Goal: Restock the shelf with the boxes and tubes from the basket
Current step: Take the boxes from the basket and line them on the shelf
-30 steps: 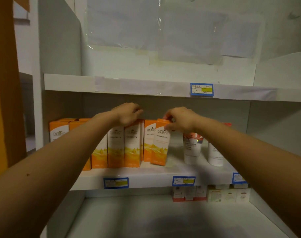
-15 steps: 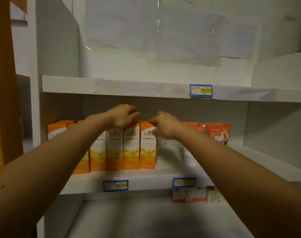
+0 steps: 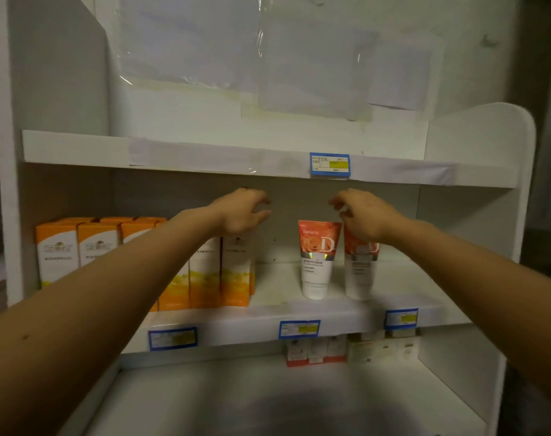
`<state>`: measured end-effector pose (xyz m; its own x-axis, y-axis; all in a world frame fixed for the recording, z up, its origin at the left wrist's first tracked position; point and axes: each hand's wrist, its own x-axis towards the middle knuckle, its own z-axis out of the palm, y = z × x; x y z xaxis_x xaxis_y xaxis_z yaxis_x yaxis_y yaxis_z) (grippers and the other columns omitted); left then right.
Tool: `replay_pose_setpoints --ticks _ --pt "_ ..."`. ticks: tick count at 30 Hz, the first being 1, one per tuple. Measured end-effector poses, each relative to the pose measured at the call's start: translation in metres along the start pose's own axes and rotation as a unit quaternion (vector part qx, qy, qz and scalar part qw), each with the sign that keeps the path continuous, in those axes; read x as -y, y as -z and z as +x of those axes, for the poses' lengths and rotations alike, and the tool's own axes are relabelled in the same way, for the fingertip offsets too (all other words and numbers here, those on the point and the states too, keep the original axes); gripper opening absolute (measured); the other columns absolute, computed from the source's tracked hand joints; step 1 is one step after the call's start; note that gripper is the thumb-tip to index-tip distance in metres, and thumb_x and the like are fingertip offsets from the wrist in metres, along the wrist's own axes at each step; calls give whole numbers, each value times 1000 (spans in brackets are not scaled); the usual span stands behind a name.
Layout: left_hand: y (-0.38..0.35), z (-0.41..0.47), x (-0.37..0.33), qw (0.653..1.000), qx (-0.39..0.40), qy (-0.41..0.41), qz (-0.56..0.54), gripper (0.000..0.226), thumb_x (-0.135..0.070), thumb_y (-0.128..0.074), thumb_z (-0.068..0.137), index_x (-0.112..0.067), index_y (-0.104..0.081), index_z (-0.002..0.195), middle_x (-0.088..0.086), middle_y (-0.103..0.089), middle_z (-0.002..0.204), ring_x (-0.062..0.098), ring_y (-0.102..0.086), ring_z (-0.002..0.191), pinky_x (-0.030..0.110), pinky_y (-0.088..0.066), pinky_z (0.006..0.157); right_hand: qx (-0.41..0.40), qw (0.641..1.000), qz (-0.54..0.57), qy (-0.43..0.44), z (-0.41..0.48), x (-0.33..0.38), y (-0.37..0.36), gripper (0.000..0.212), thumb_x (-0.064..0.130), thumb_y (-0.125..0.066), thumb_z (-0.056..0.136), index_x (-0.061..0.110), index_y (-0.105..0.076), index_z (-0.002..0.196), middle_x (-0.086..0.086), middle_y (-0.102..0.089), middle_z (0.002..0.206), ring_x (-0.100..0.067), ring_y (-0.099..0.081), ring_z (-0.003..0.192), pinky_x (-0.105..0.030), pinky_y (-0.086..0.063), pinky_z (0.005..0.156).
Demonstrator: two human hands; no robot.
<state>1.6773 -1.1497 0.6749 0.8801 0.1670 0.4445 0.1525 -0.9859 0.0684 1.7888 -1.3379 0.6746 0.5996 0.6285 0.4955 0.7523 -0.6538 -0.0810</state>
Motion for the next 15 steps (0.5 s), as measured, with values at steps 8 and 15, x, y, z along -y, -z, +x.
replay_pose_setpoints --ticks 8,15 --pt "-26 27 -44 999 22 -40 27 47 -23 -42 97 -10 -36 142 10 -38 149 26 -35 138 37 -31 113 -6 999 -26 -34 -8 -51 5 40 14 -49 94 13 -48 134 -8 -50 138 -26 -48 124 -40 -43 103" --pt "-40 40 -62 999 12 -21 37 48 -23 -44 96 -12 -36 142 9 -40 149 26 -38 136 40 -35 112 8 999 -30 -40 -12 -70 -8 43 24 -48 95 15 -45 137 -9 -47 141 -28 -48 126 -41 -41 103"
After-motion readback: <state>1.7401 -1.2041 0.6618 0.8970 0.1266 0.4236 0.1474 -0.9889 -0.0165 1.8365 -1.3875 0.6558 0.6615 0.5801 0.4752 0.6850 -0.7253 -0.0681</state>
